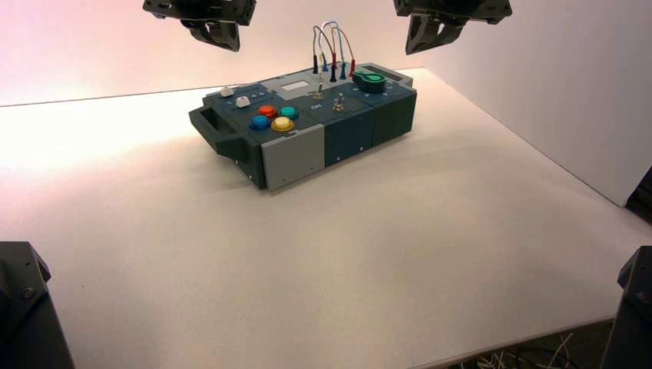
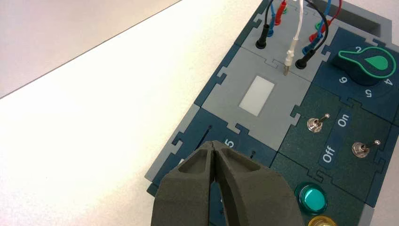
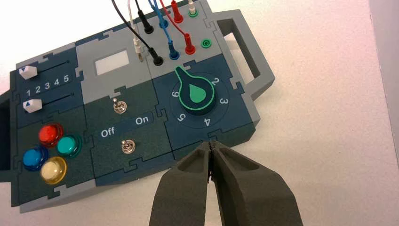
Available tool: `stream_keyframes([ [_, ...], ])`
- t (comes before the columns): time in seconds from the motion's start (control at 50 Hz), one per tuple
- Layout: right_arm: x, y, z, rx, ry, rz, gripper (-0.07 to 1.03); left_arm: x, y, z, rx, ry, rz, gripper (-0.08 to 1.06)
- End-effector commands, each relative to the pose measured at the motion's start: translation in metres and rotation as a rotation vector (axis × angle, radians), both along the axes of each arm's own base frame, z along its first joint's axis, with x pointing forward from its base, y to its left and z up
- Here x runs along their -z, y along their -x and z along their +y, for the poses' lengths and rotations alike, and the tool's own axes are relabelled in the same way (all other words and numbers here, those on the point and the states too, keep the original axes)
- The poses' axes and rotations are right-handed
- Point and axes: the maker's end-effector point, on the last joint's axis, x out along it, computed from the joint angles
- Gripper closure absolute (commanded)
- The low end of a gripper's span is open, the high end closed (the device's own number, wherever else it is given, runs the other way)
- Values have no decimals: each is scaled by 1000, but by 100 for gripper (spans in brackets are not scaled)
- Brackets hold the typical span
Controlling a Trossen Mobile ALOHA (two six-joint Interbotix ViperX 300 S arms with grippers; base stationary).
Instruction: Move the top slider to position 1.
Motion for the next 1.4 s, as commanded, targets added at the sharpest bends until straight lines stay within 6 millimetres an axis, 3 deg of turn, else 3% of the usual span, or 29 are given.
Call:
stream_keyframes([
  [0.02,-15,-5,0,-1,-9,-39,98,-19,-9,-4,19,1,-50,101],
  [0.26,-11,-2,-1,-24,23,-28,98,-19,-10,0,9,0,-40,101],
  [0.66,-24,-12,8,-35,18,-13,98,-7,0,4,-2,1,1,101],
  [0.8,-41,-22,22,-52,-3,-40,98,10,15,6,-5,-7,72,101],
  [0.94,-42,-28,39,-82,-4,-41,98,16,27,10,-6,-13,97,101],
  [1.2,-31,-48,74,-133,3,-23,98,8,40,30,-66,8,90,101],
  [1.4,-26,-62,87,-144,2,-24,98,4,48,38,-83,13,86,101],
])
